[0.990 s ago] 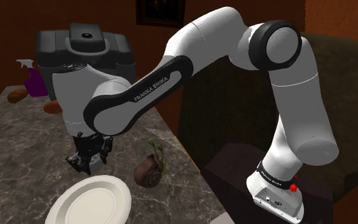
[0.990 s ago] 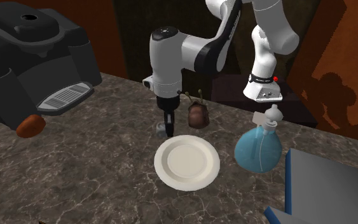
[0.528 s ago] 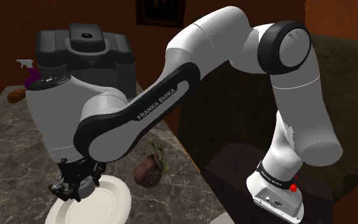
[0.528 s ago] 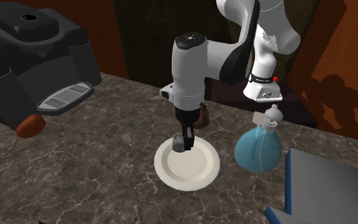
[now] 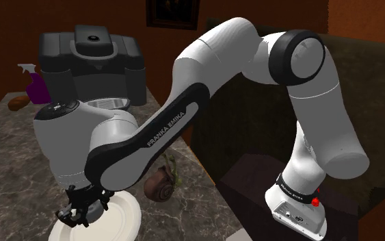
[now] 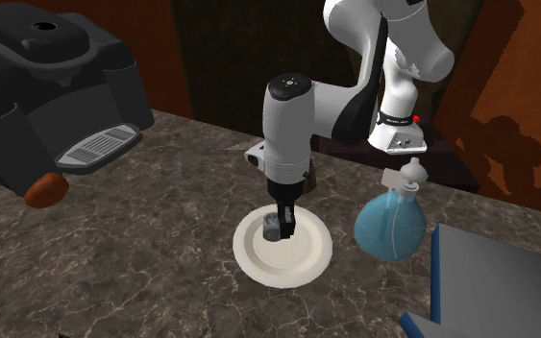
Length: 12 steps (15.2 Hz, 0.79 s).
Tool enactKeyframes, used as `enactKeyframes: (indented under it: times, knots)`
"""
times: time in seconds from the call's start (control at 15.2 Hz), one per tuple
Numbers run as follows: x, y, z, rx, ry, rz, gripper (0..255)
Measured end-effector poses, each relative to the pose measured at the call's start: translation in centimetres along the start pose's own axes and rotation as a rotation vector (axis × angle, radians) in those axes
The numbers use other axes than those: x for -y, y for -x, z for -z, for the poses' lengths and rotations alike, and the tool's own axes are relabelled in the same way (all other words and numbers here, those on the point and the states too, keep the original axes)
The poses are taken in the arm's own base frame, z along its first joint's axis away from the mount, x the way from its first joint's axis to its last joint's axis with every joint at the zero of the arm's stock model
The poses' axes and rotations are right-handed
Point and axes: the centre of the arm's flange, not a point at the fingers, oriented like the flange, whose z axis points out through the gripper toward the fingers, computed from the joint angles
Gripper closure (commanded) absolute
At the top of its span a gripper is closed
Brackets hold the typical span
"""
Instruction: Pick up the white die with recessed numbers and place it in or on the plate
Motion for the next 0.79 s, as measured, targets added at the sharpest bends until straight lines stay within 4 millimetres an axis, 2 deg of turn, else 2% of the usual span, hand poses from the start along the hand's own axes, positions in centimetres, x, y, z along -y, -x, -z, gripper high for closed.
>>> enactKeyframes:
  times: [0.4,0.79]
  knots:
    - [-0.1,0.0,-3.2,0.0,0.0,0.0,255]
    - [-0.1,-0.1,-3.3,-0.003,-0.001,-0.001,255]
